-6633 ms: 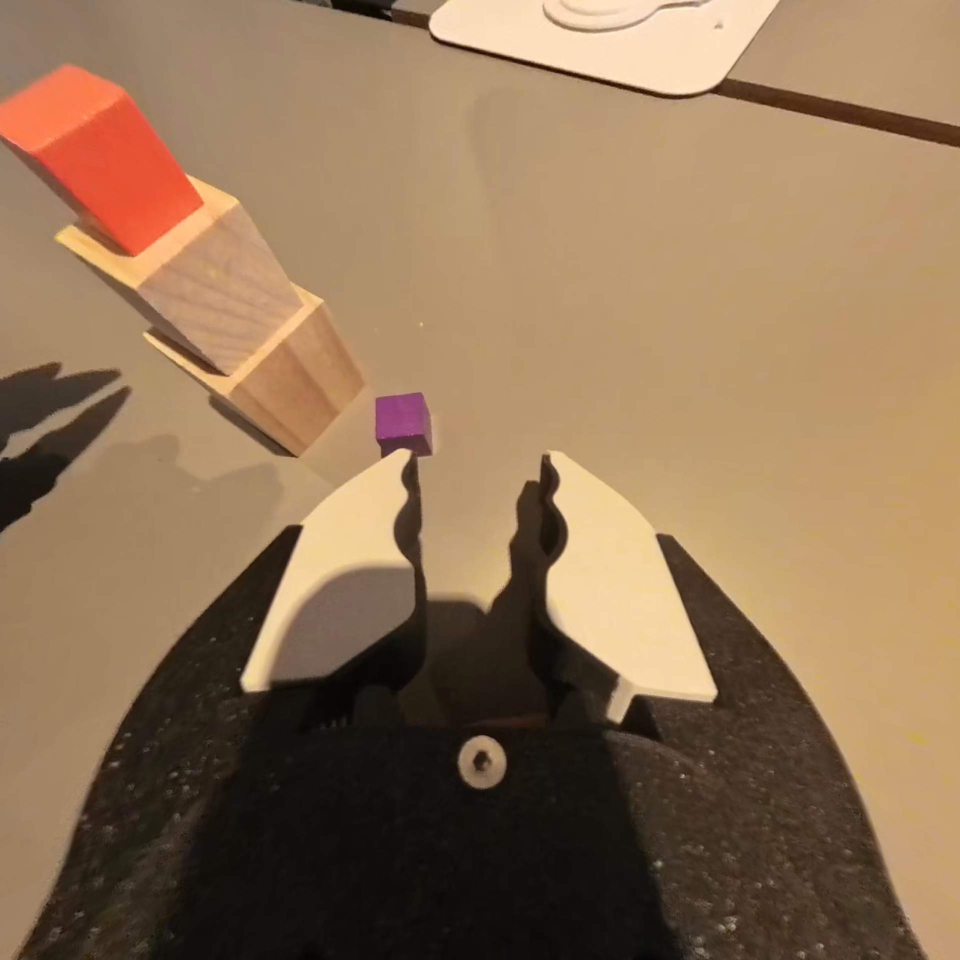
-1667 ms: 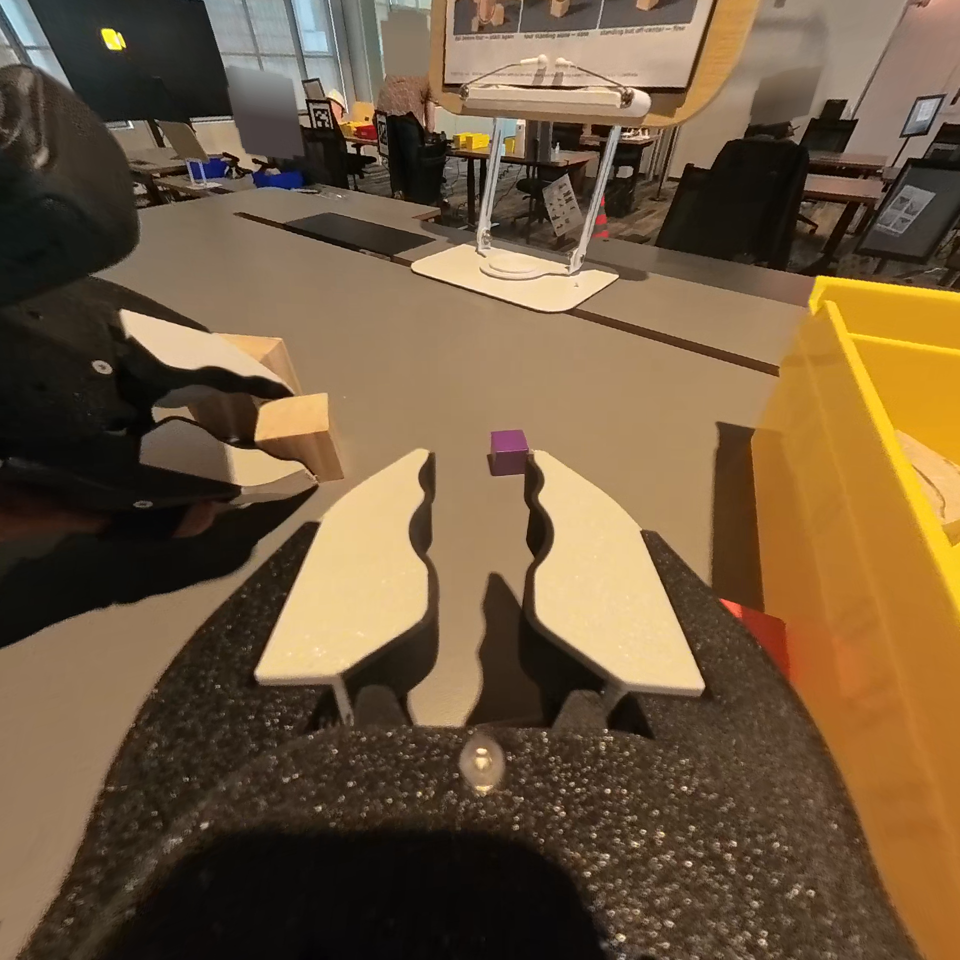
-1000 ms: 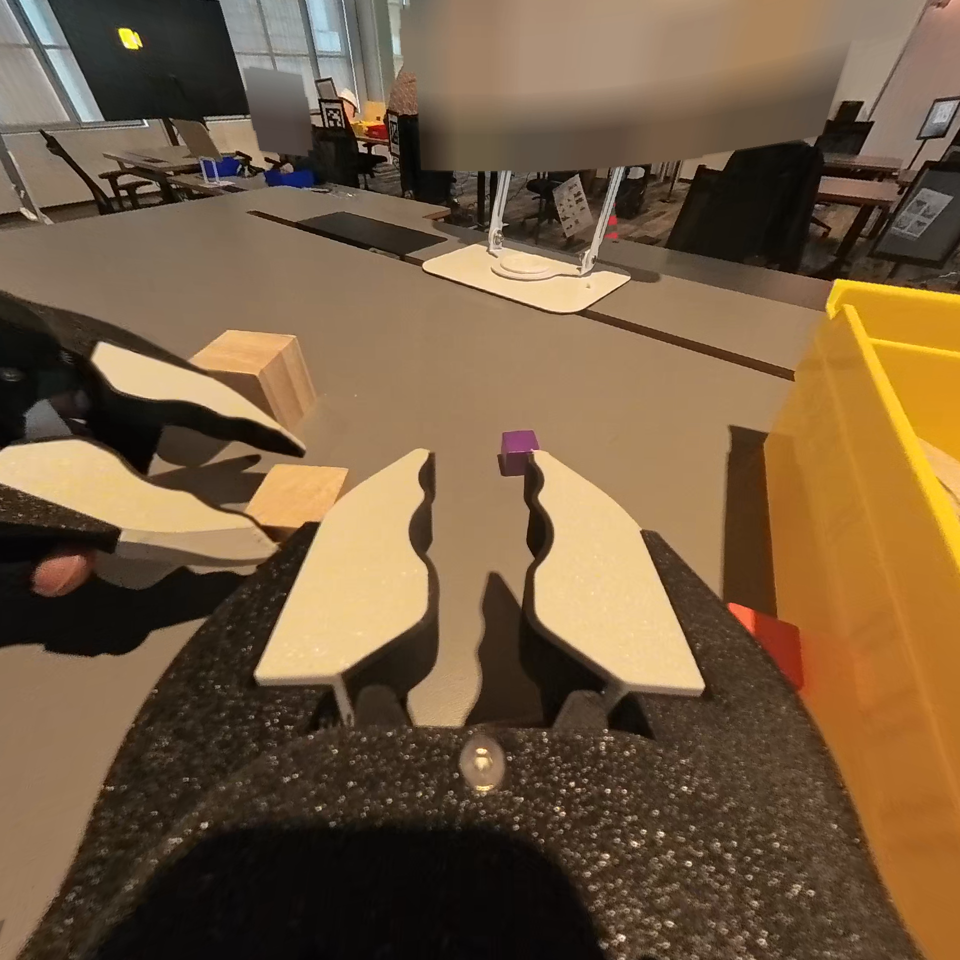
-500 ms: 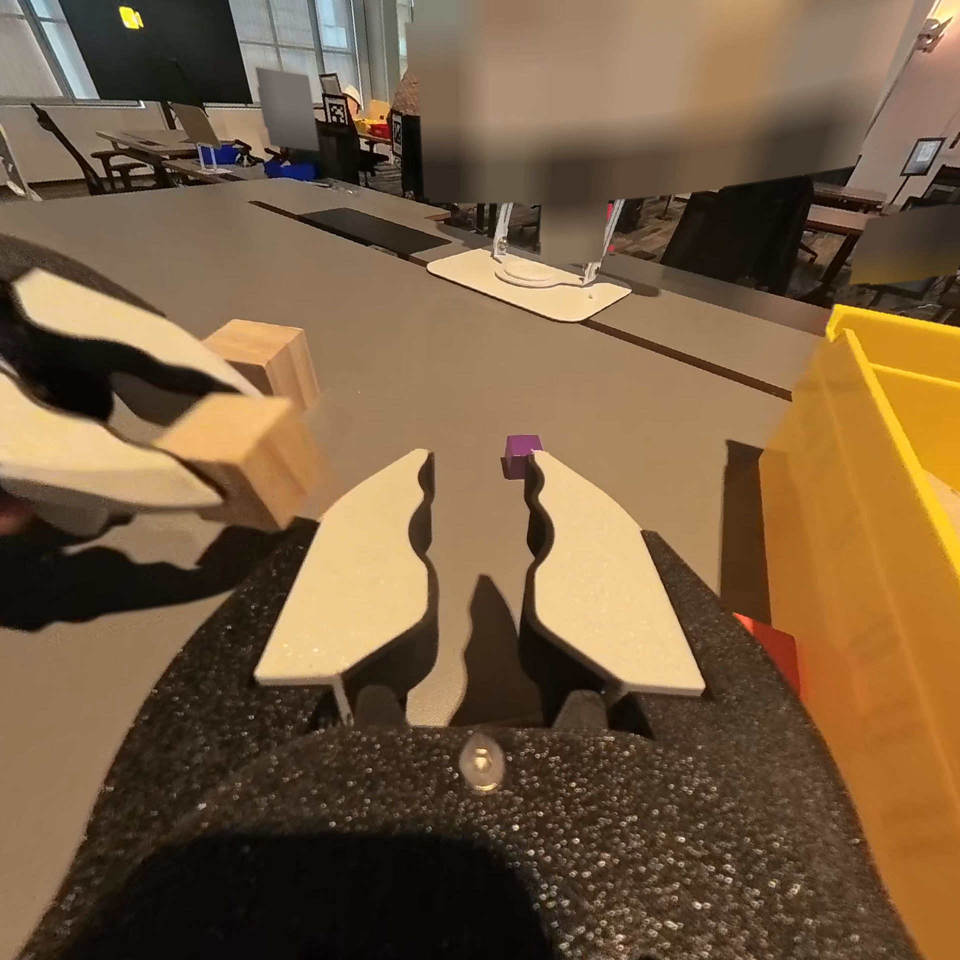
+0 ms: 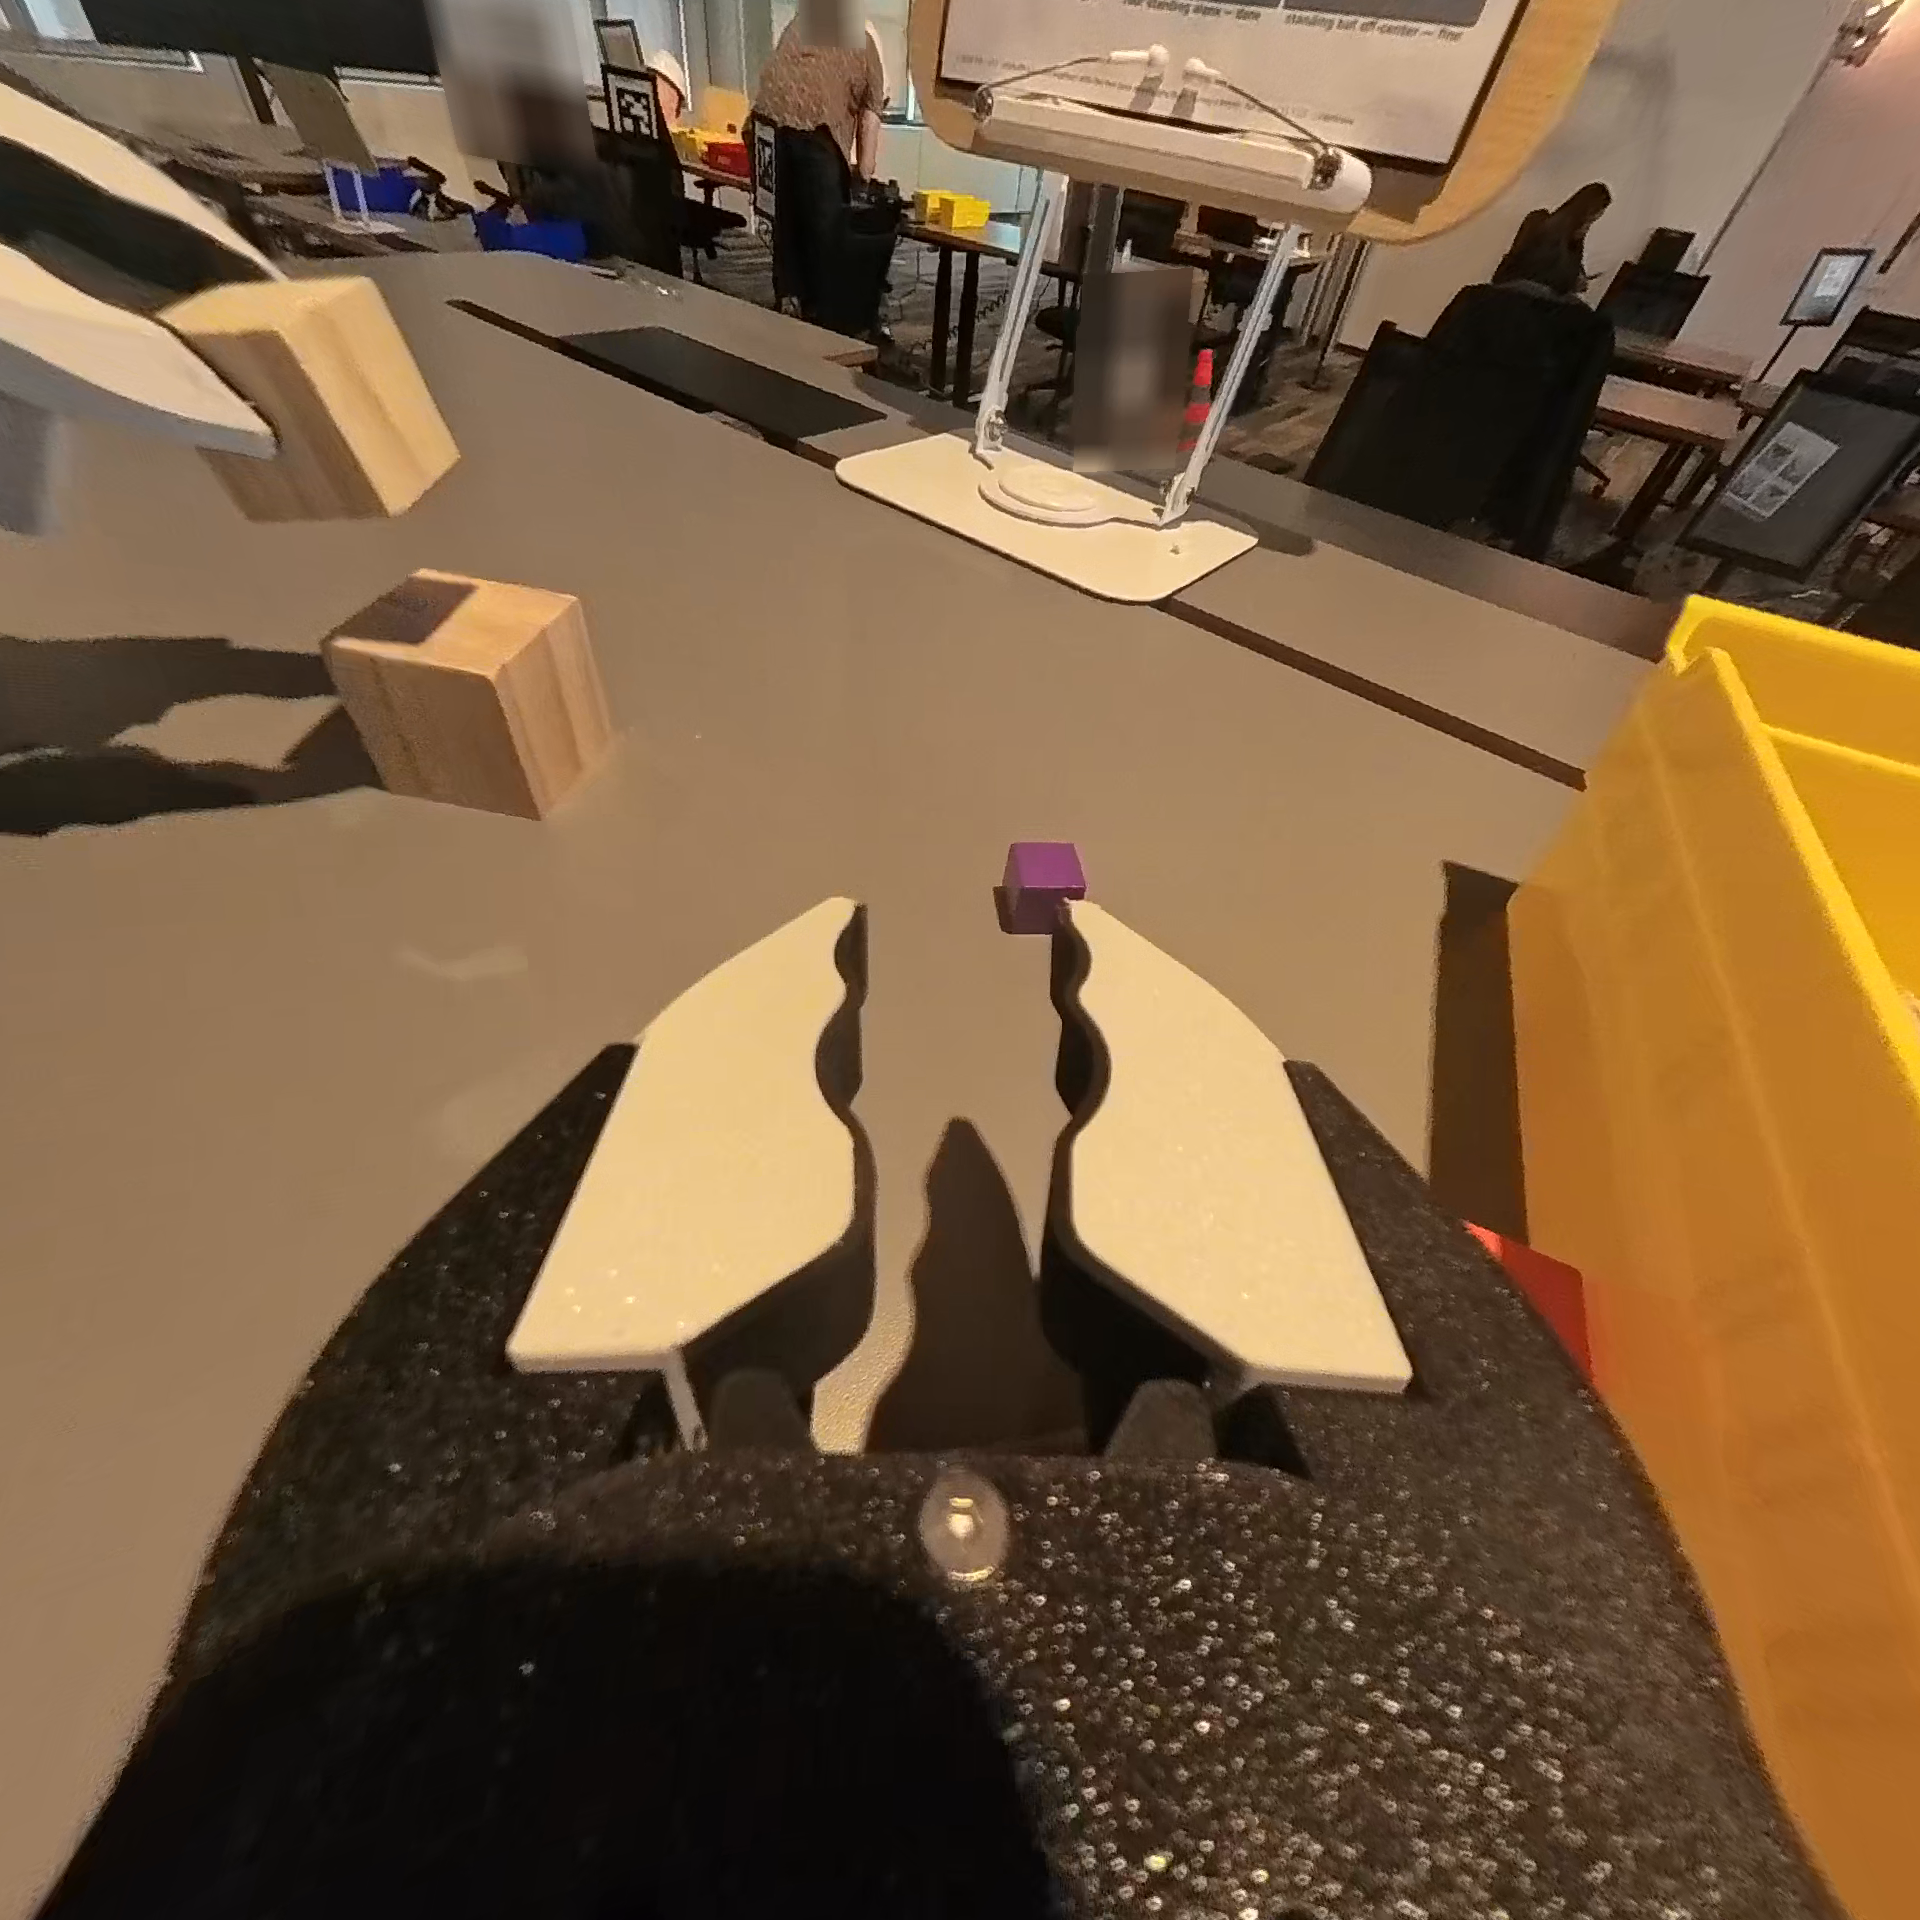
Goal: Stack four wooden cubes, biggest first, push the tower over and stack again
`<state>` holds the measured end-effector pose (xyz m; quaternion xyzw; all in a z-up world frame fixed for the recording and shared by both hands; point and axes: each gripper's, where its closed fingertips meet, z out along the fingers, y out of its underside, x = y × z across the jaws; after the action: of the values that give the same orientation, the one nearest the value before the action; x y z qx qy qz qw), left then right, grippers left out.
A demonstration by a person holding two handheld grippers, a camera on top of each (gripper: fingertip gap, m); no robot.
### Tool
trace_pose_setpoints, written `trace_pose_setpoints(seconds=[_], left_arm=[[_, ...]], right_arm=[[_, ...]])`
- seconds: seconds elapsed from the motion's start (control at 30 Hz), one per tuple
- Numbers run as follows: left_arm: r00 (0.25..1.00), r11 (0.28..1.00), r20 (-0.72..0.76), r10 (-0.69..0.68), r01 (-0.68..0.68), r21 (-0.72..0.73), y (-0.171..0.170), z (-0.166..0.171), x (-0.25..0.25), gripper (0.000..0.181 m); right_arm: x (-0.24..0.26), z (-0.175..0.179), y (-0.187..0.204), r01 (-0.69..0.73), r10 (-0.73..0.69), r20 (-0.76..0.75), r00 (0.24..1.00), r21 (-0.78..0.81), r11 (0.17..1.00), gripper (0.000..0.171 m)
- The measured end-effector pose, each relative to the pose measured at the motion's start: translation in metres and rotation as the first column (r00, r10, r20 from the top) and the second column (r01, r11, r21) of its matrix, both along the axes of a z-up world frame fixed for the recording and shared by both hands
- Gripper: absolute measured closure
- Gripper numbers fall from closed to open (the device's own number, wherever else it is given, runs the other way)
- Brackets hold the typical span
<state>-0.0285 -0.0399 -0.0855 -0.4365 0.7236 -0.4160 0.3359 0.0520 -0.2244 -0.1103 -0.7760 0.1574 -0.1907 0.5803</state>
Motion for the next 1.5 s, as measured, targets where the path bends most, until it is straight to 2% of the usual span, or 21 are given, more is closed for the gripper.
trace_pose_setpoints(seconds=[0.27,0.53,0.9,1.5], left_arm=[[0.993,0.998,-0.113,-0.035,0.041,0.049,0.011,-0.010,0.004,0.136],[0.977,0.992,-0.196,-0.088,0.103,0.068,0.000,-0.032,0.011,0.136],[0.984,1.000,-0.178,-0.029,0.027,-0.015,-0.006,-0.032,0.016,0.136],[0.975,1.000,-0.222,-0.017,0.019,0.008,-0.008,-0.034,0.012,0.136]], right_arm=[[0.001,-0.006,0.003,0.020,-0.018,0.025,1.000,-0.057,0.998,0.137],[-0.001,-0.010,0.006,0.046,-0.036,0.086,0.996,-0.120,0.992,0.137],[0.000,-0.010,0.005,0.074,-0.059,0.117,0.991,-0.134,0.988,0.137],[-0.001,-0.008,0.005,0.060,-0.047,0.107,0.993,-0.112,0.992,0.137]])
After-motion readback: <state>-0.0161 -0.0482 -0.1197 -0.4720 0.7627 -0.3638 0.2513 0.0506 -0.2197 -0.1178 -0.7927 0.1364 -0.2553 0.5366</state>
